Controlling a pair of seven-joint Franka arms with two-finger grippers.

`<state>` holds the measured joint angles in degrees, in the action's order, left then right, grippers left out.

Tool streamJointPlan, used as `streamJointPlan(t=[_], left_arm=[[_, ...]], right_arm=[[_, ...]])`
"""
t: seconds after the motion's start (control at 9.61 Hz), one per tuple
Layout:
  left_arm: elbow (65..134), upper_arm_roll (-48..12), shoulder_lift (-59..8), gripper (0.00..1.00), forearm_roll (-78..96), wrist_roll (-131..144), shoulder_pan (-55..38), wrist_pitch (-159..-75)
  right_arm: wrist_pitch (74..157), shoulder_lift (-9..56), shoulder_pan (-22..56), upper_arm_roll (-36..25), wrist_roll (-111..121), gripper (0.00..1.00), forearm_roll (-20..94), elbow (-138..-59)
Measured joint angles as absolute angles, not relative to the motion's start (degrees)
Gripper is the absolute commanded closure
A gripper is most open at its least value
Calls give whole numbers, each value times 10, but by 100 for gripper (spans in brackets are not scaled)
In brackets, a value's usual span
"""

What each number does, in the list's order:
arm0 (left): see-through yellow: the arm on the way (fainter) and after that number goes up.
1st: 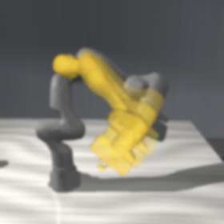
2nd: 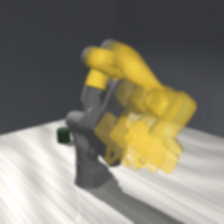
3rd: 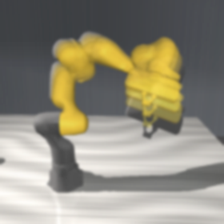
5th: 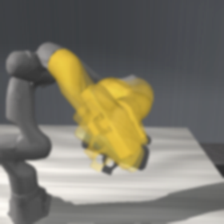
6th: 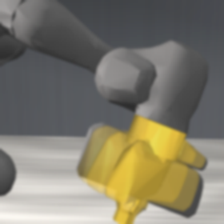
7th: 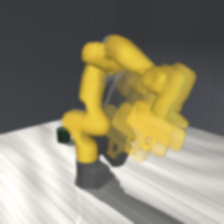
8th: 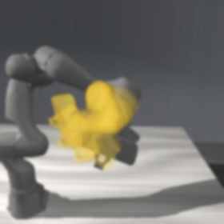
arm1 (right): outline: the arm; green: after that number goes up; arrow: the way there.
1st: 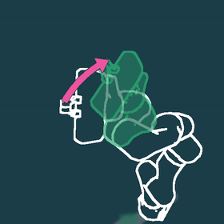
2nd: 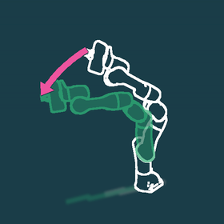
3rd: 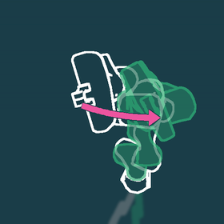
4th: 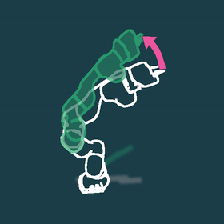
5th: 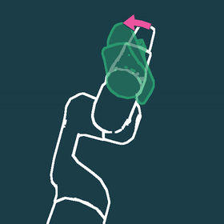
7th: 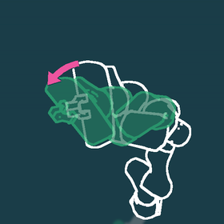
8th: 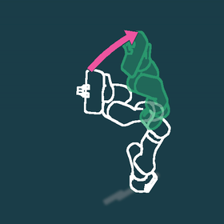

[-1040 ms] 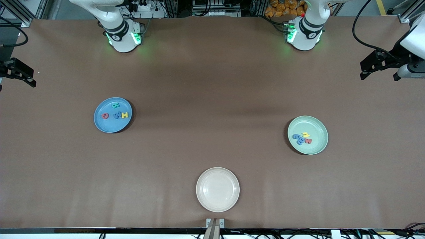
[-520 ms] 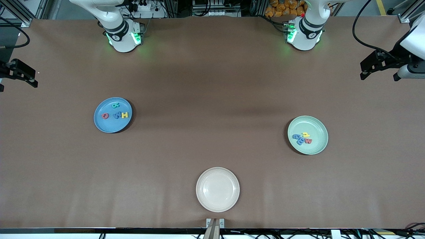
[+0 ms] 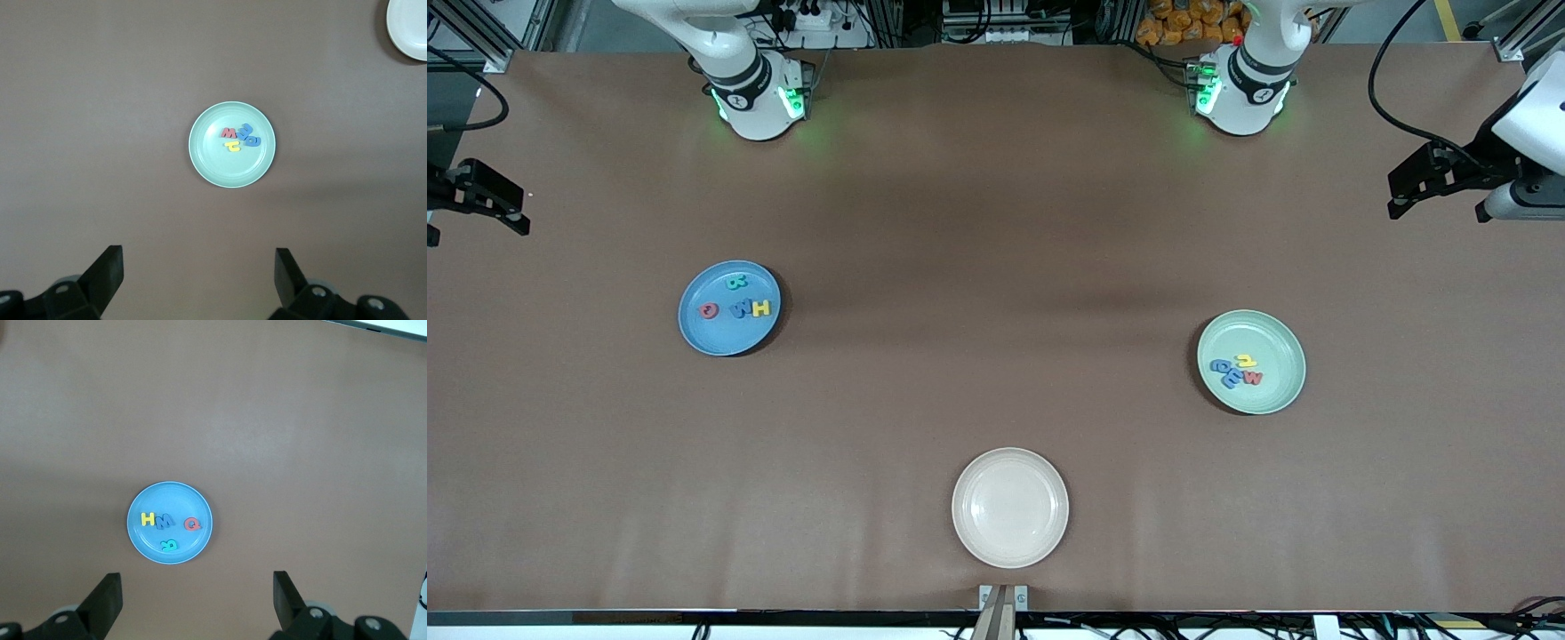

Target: Sort uppercase to blue plate, lowercase to green plate

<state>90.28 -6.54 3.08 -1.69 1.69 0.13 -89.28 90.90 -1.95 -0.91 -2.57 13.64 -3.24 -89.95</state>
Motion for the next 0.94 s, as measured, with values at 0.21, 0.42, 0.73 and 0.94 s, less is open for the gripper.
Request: streamJointPlan(t=[0.21,0.42,0.73,0.94], left_arm=[[902,-65,30,0,-17,17,1,-893],[901,-62,30,0,-17,17,2,-893],[899,-50,30,0,-17,17,2,-890],[899,-50,30,0,-17,17,2,-889]], right_arm=[[909,-20,-9,-26,136,0,-32,-900],[909,-20,-9,-26,136,0,-32,-900],[915,-20,-9,-26,136,0,-32,-899],[955,-20,-9,-25,136,0,-24,-896]])
